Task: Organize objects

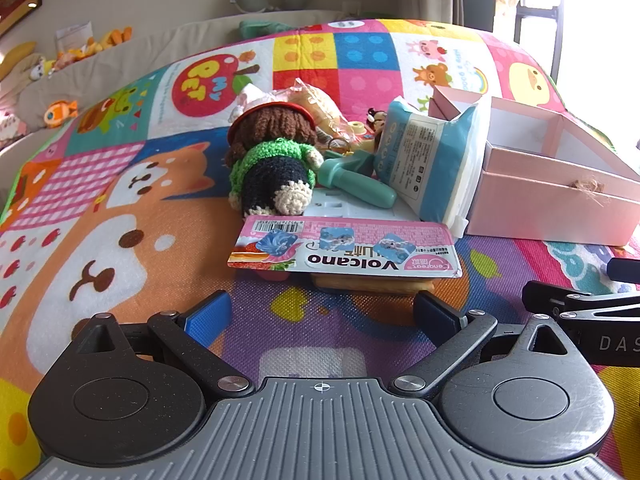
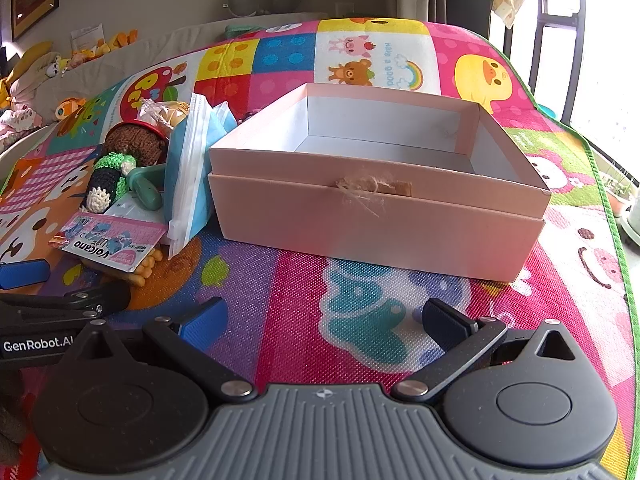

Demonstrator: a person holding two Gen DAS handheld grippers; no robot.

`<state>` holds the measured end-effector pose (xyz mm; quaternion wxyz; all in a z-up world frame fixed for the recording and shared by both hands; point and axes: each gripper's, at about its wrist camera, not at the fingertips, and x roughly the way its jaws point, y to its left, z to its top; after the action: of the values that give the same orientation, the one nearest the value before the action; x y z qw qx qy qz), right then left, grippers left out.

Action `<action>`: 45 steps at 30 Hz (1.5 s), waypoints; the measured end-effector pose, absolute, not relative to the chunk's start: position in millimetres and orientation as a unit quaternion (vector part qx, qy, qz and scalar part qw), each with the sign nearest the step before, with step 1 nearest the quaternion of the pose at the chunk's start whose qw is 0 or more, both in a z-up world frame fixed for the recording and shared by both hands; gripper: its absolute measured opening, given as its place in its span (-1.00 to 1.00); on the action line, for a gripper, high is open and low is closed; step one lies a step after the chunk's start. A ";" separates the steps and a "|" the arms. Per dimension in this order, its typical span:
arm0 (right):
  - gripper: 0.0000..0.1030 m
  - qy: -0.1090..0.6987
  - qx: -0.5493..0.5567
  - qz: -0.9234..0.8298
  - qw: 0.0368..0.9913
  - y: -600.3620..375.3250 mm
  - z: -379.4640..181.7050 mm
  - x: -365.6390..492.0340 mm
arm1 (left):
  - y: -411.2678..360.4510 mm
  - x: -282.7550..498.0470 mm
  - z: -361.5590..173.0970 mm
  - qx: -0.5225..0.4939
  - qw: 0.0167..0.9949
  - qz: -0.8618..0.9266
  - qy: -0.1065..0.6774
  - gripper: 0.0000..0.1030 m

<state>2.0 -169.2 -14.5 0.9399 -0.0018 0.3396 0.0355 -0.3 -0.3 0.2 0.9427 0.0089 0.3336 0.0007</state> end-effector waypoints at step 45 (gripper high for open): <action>1.00 0.385 -0.014 0.050 0.921 -174.2 -3.4 -38.3 | -23.9 28.0 46.1 0.030 0.906 -0.243 0.346 0.10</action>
<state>-38.3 -174.2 -3.4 0.9212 -0.0138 0.3855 0.0503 28.0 -23.9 46.1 0.9057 0.0305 0.3459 -0.2432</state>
